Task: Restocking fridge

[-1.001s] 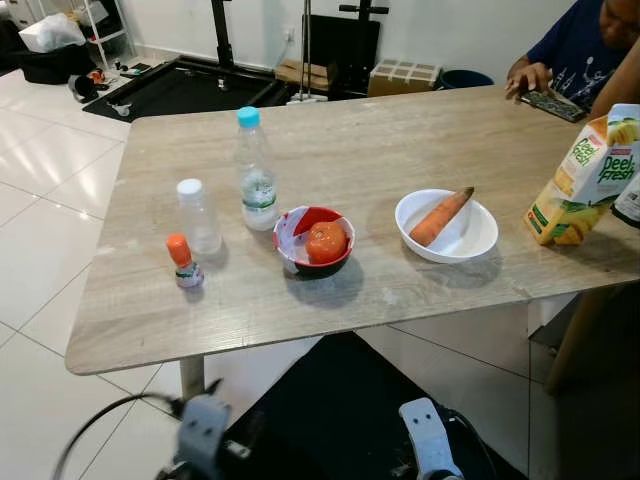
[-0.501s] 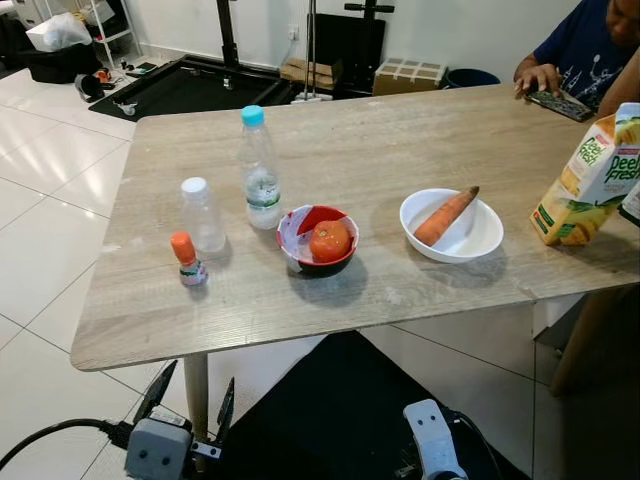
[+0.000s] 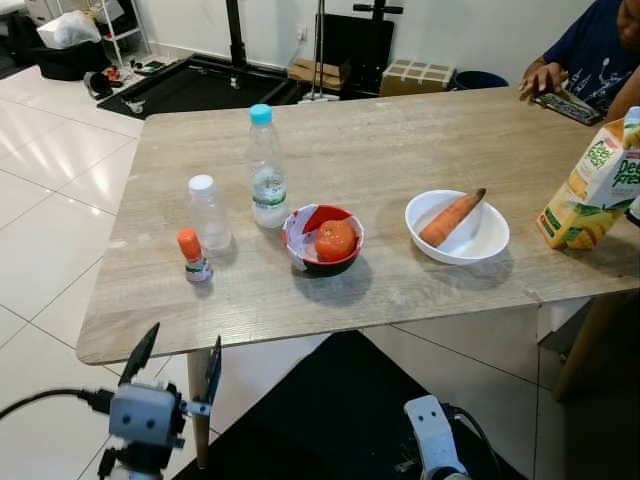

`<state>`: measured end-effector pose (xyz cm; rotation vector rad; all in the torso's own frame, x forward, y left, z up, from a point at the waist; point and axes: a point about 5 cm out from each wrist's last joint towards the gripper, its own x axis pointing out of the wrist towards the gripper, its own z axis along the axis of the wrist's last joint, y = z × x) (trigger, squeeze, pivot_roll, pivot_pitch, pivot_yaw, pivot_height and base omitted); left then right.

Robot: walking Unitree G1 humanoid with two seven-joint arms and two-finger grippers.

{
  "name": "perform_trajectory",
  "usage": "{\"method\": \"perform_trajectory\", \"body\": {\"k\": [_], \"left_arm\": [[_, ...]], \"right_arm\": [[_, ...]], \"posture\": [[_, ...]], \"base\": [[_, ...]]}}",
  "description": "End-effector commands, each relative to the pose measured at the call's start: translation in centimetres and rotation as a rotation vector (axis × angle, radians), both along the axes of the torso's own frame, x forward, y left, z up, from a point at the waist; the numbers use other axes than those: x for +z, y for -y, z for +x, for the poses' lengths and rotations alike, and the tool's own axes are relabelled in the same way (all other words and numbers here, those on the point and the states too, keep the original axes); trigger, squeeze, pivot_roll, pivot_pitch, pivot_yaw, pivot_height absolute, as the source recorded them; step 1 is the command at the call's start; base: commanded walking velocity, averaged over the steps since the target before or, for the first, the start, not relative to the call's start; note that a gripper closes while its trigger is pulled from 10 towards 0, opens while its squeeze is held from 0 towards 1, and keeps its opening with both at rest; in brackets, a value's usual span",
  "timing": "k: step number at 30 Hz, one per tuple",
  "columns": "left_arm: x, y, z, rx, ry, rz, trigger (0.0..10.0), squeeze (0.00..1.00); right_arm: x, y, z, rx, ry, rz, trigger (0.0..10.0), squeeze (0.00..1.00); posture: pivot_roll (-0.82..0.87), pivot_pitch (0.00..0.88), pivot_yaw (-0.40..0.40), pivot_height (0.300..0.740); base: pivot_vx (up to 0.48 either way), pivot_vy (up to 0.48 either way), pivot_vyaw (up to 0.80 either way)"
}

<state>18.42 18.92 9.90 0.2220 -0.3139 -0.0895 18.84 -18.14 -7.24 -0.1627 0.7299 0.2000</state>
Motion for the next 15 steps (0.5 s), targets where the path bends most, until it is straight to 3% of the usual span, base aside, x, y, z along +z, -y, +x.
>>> {"method": "perform_trajectory", "body": {"k": [1,7,11,15], "left_arm": [[1.0,-1.3,1.2,0.039,-0.015,0.054,10.0,0.00],[-0.2,-1.4,2.6,0.034,-0.131,0.030,10.0,0.00],[-0.2,-0.8,3.0,0.013,-0.138,0.006,10.0,0.00],[0.8,1.1,4.4,-0.119,-0.098,0.008,10.0,0.00]], "right_arm": [[0.9,0.0,1.3,-0.023,0.077,0.019,10.0,0.00],[2.3,0.1,2.8,-0.033,0.189,0.062,10.0,0.00],[2.9,0.3,3.3,-0.053,0.243,0.079,10.0,0.00],[4.3,1.0,4.1,-0.063,0.364,0.110,10.0,0.00]], "posture": [[-0.10,0.089,0.014,0.740],[-0.10,0.082,0.019,0.740],[-0.11,0.080,0.021,0.740],[-0.11,0.079,0.021,0.740]], "base": [[0.000,0.000,0.00],[0.000,0.000,0.00],[0.000,0.000,0.00],[0.000,0.000,0.00]]}}
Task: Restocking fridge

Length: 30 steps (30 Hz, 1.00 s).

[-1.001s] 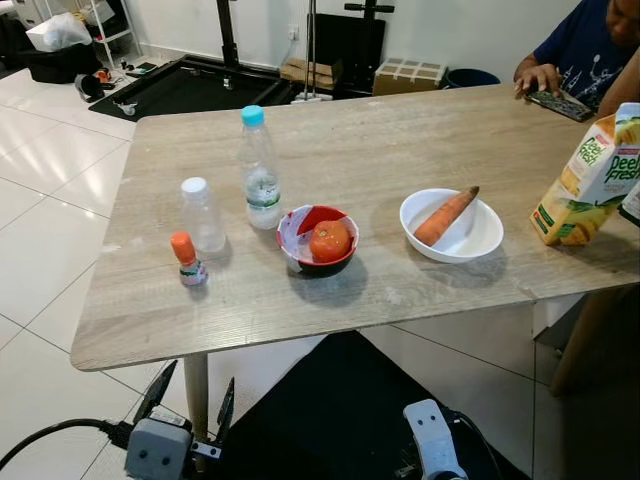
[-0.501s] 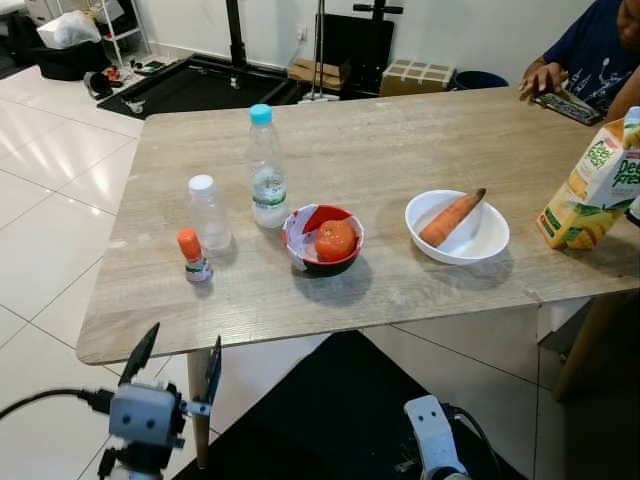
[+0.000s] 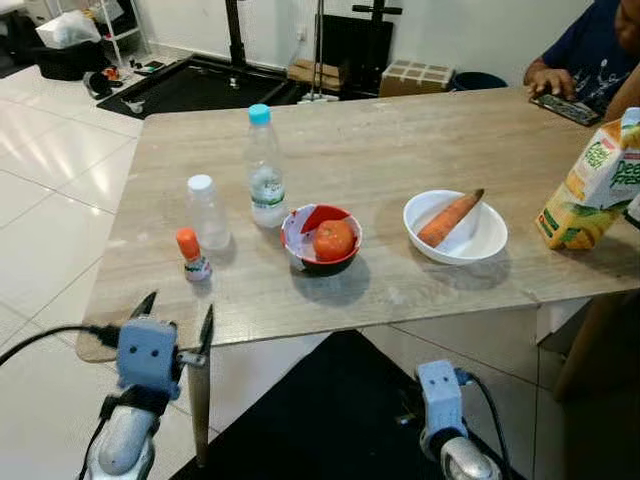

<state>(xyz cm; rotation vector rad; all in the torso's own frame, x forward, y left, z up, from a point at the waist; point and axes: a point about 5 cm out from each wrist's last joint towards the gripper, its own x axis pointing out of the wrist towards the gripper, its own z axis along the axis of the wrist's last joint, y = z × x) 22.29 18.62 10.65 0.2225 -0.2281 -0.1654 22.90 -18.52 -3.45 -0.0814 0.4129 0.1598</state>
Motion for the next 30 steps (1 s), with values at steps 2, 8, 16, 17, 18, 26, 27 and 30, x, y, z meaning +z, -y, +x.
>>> {"method": "perform_trajectory", "body": {"k": [2,8,16,17,18,26,27,30], "left_arm": [[0.3,1.1,1.0,-0.078,0.003,-0.006,10.0,0.00],[1.6,1.5,4.5,-0.126,0.023,0.002,10.0,0.00],[1.6,1.6,7.1,-0.117,-0.002,-0.010,10.0,0.00],[1.6,1.6,7.1,-0.117,-0.002,-0.010,10.0,0.00],[1.8,1.7,7.7,-0.116,-0.003,-0.017,10.0,0.00],[4.2,1.0,11.0,-0.105,0.045,-0.088,10.0,0.00],[4.7,0.9,11.4,-0.114,0.055,-0.114,10.0,0.00],[5.6,0.7,12.4,-0.127,0.068,-0.149,10.0,0.00]], "right_arm": [[0.9,0.8,0.3,-0.021,0.083,0.020,10.0,0.00],[2.0,2.0,0.5,-0.066,0.166,0.029,10.0,0.00],[1.6,1.8,0.0,-0.060,0.153,0.023,10.0,0.00],[1.6,1.8,0.0,-0.060,0.153,0.023,10.0,0.00],[1.5,1.6,-0.1,-0.055,0.154,0.025,10.0,0.00],[1.7,1.0,0.0,-0.017,0.166,0.029,10.0,0.00],[1.7,1.0,0.0,-0.011,0.165,0.027,10.0,0.00],[1.6,1.4,-0.1,-0.005,0.157,0.014,10.0,0.00]], "posture": [[-0.11,0.079,0.021,0.740],[-0.11,0.084,0.020,0.740],[-0.13,0.101,0.042,0.740],[-0.13,0.101,0.042,0.740],[-0.13,0.103,0.043,0.740],[-0.14,0.125,0.036,0.740],[-0.15,0.130,0.033,0.740],[-0.15,0.144,0.030,0.740]], "base": [[0.000,0.000,0.00],[0.000,0.000,0.00],[0.000,0.000,0.00],[0.000,0.000,0.00],[0.000,0.000,0.00],[0.000,0.000,0.00],[0.000,0.000,0.00],[0.000,0.000,0.00]]}}
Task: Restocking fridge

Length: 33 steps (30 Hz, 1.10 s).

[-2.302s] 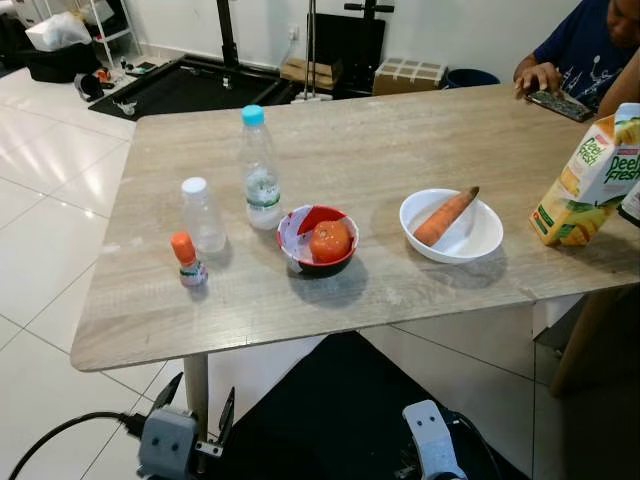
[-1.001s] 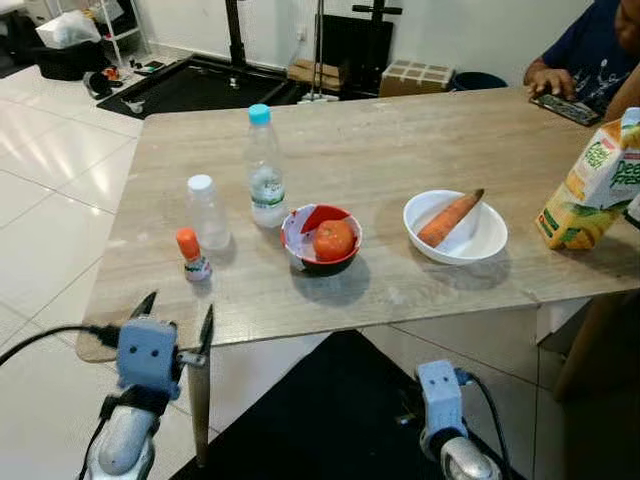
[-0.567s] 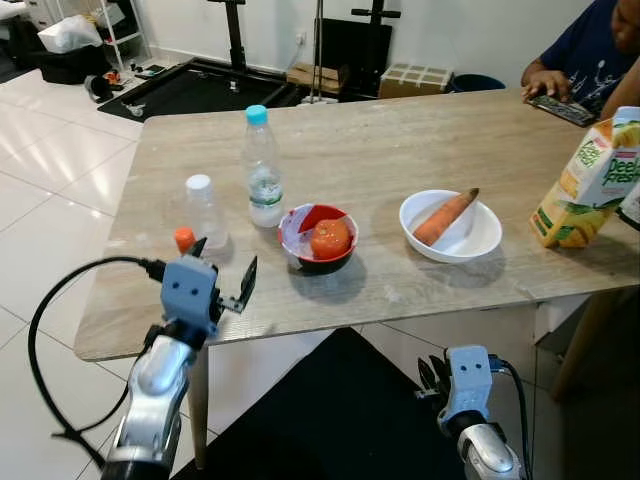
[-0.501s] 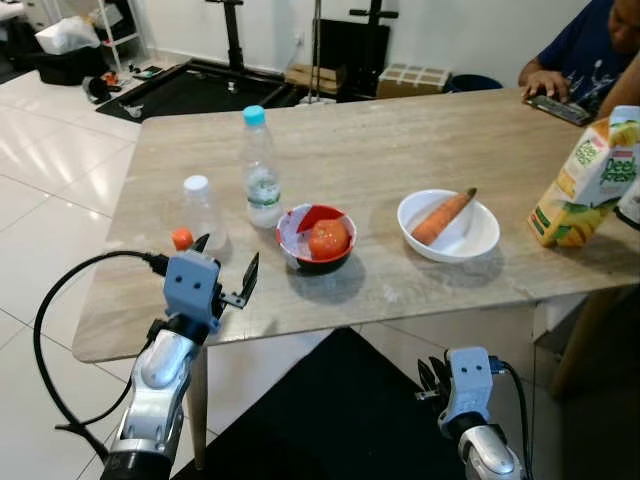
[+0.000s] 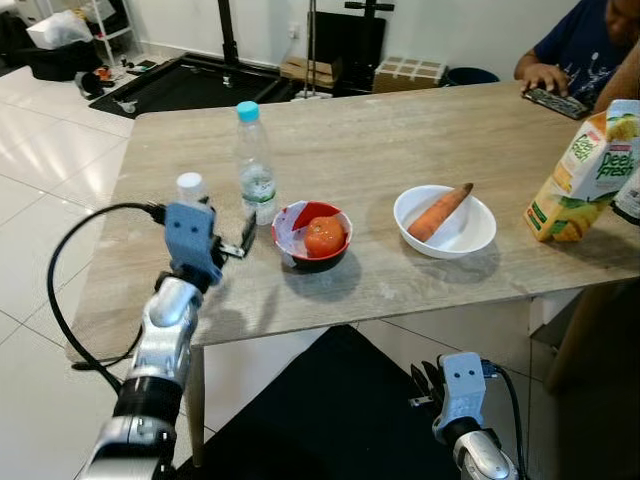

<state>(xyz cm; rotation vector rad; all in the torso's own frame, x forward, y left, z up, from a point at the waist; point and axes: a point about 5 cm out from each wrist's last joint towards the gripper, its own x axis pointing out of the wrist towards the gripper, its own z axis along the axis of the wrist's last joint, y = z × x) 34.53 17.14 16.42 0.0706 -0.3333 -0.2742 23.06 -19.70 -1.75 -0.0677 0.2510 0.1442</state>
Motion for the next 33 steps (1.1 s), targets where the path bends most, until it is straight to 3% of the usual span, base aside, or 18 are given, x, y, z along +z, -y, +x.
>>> {"method": "perform_trajectory", "body": {"k": [1,7,13,15,16,19,28,33], "left_arm": [[0.1,-1.0,0.5,0.009,-0.014,-0.012,10.0,0.00],[0.4,-1.5,1.5,0.006,-0.046,-0.055,10.0,0.00],[0.1,-1.9,2.1,-0.022,-0.083,-0.076,10.0,0.00],[0.1,-2.0,2.2,-0.021,-0.085,-0.077,10.0,0.00],[-0.1,-1.8,2.3,-0.034,-0.098,-0.075,10.0,0.00],[-0.3,-1.6,2.5,-0.051,-0.112,-0.068,10.0,0.00],[-0.4,-0.6,2.6,-0.122,-0.118,-0.035,10.0,0.00],[0.0,0.5,2.5,-0.215,-0.086,-0.040,10.0,0.00]], "right_arm": [[-0.1,0.7,-0.4,-0.014,-0.004,-0.002,10.0,0.00],[0.5,2.5,-1.4,-0.015,0.050,0.015,10.0,0.00],[2.8,3.8,-3.6,0.157,0.159,0.042,10.0,0.00],[3.0,3.8,-3.8,0.174,0.168,0.047,10.0,0.00],[4.5,3.8,-4.0,0.207,0.220,0.087,10.0,0.00],[5.7,3.6,-4.1,0.242,0.254,0.108,10.0,0.00],[7.2,2.5,-4.3,0.305,0.291,0.145,10.0,0.00],[8.5,2.1,-3.8,0.313,0.316,0.185,10.0,0.00]], "posture": [[-0.15,0.147,0.029,0.740],[-0.15,0.153,0.029,0.740],[-0.16,0.161,0.042,0.740],[-0.16,0.161,0.042,0.740],[-0.16,0.163,0.049,0.740],[-0.17,0.163,0.052,0.740],[-0.16,0.160,0.057,0.740],[-0.16,0.159,0.056,0.740]], "base": [[0.000,0.000,0.00],[0.000,0.000,0.00],[0.000,0.000,0.00],[0.000,0.000,0.00],[0.000,0.000,0.00],[0.000,0.000,0.00],[0.000,0.000,0.00],[0.000,0.000,0.00]]}}
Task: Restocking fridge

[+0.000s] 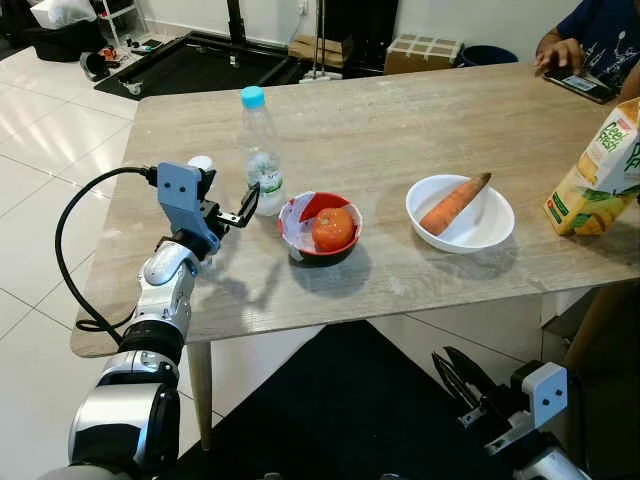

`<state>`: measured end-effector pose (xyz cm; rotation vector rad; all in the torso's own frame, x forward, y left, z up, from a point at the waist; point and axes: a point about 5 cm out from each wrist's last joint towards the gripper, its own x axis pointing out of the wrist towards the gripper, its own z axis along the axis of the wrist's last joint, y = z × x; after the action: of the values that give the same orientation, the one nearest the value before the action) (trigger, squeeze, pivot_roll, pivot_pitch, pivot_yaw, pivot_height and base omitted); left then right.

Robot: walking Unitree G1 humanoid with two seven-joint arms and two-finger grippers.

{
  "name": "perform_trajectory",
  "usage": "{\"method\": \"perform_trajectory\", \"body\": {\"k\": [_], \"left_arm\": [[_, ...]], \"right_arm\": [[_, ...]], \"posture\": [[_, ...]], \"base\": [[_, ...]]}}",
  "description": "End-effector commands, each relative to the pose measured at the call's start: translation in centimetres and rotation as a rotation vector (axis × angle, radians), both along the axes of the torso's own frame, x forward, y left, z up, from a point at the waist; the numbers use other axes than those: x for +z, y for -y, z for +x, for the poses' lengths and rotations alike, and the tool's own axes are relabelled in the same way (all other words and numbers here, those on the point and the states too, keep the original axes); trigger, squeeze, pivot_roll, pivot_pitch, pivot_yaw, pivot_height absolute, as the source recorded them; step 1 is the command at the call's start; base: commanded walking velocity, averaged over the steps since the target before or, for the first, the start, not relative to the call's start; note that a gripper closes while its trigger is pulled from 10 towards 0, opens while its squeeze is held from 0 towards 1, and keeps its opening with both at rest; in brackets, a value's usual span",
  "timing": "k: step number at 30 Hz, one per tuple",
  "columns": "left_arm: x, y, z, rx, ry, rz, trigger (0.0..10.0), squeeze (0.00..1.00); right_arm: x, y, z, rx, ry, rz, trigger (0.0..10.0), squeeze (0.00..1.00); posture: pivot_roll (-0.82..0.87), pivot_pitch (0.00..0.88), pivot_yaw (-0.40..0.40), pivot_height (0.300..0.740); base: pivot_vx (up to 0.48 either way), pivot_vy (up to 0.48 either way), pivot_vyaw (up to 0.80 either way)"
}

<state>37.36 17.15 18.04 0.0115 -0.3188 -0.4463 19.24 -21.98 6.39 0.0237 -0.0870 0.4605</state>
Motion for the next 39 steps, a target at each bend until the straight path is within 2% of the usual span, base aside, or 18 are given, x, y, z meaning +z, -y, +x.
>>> {"method": "perform_trajectory", "body": {"k": [1,8,15,19,23,27,29,33,39], "left_arm": [[-1.6,0.5,-0.3,-0.038,-0.062,-0.009,10.0,0.00],[-0.8,1.0,-0.3,-0.105,-0.027,-0.029,10.0,0.00],[-0.1,1.5,-0.4,-0.186,-0.009,-0.046,10.0,0.00],[0.4,1.6,-0.4,-0.198,0.012,-0.046,10.0,0.00],[2.1,1.0,-0.7,0.003,0.099,-0.005,10.0,0.00],[1.9,1.3,-1.3,0.019,0.106,0.006,10.0,0.00],[1.8,1.6,-1.9,0.029,0.122,0.063,10.0,0.00],[1.1,1.2,-2.3,0.145,0.060,0.110,10.0,0.00],[0.0,1.0,-3.4,0.232,-0.012,0.089,10.0,0.00]], "right_arm": [[0.4,-0.2,0.0,0.004,-0.003,0.031,10.0,0.00],[2.2,-0.6,0.6,0.046,0.030,0.066,10.0,0.00],[3.4,-0.8,1.0,0.059,0.057,0.082,10.0,0.00],[3.7,-0.8,1.1,0.059,0.057,0.087,10.0,0.00],[3.6,-0.7,1.3,0.046,0.052,0.088,10.0,0.00],[3.4,-0.8,1.5,0.042,0.040,0.086,10.0,0.00],[3.3,-0.9,1.9,0.033,0.029,0.093,10.0,0.00],[3.1,-1.2,2.6,0.041,0.016,0.091,10.0,0.00],[3.4,-1.8,3.1,0.094,0.018,0.080,10.0,0.00]], "posture": [[-0.16,0.159,0.056,0.740],[-0.15,0.158,0.056,0.740],[-0.15,0.160,0.059,0.740],[-0.15,0.161,0.061,0.740],[-0.16,0.157,0.066,0.740],[-0.15,0.157,0.062,0.740],[-0.15,0.157,0.060,0.740],[-0.14,0.157,0.053,0.740],[-0.14,0.158,0.045,0.740]], "base": [[0.000,0.000,0.00],[0.000,0.000,0.00],[0.000,0.000,0.00],[0.000,0.000,0.00],[0.000,0.000,0.00],[0.000,0.000,0.00],[0.000,0.000,0.00],[0.000,0.000,0.00],[0.000,0.000,0.00]]}}
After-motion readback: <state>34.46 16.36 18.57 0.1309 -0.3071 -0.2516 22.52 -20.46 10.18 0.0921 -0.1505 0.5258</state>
